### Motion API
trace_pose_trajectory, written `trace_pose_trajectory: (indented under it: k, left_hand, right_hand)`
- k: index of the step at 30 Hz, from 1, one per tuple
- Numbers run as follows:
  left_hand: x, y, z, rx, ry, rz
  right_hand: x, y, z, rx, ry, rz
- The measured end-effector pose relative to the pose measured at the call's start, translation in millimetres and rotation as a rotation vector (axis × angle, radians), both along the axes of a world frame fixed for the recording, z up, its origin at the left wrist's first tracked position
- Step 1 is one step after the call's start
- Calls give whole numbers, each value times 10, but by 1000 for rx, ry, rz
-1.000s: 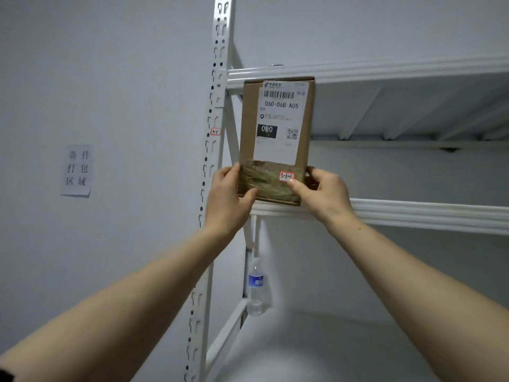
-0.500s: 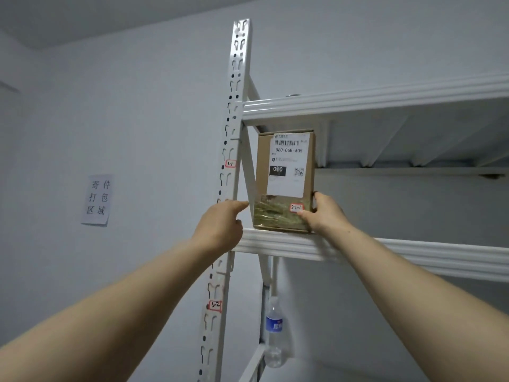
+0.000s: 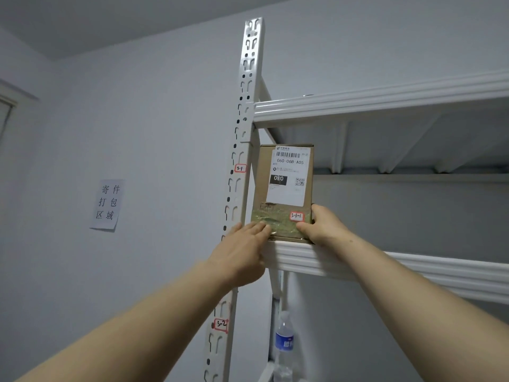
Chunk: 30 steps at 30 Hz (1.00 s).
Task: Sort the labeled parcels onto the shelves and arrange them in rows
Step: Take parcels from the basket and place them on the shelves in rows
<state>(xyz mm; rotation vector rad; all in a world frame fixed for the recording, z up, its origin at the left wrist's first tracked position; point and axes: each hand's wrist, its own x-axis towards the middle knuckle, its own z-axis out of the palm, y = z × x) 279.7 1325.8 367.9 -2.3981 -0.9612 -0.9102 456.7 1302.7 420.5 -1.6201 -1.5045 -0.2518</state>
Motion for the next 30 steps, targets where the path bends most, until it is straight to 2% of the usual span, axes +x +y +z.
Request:
trace_pose_trajectory:
  k: [15, 30]
  left_hand:
    - [8, 6, -27, 8, -5, 24]
    - [-22, -11, -18, 72, -18, 18]
  right_hand:
    - [-51, -71, -47, 45, -31, 85]
    - [-69, -77, -21, -29, -3, 82]
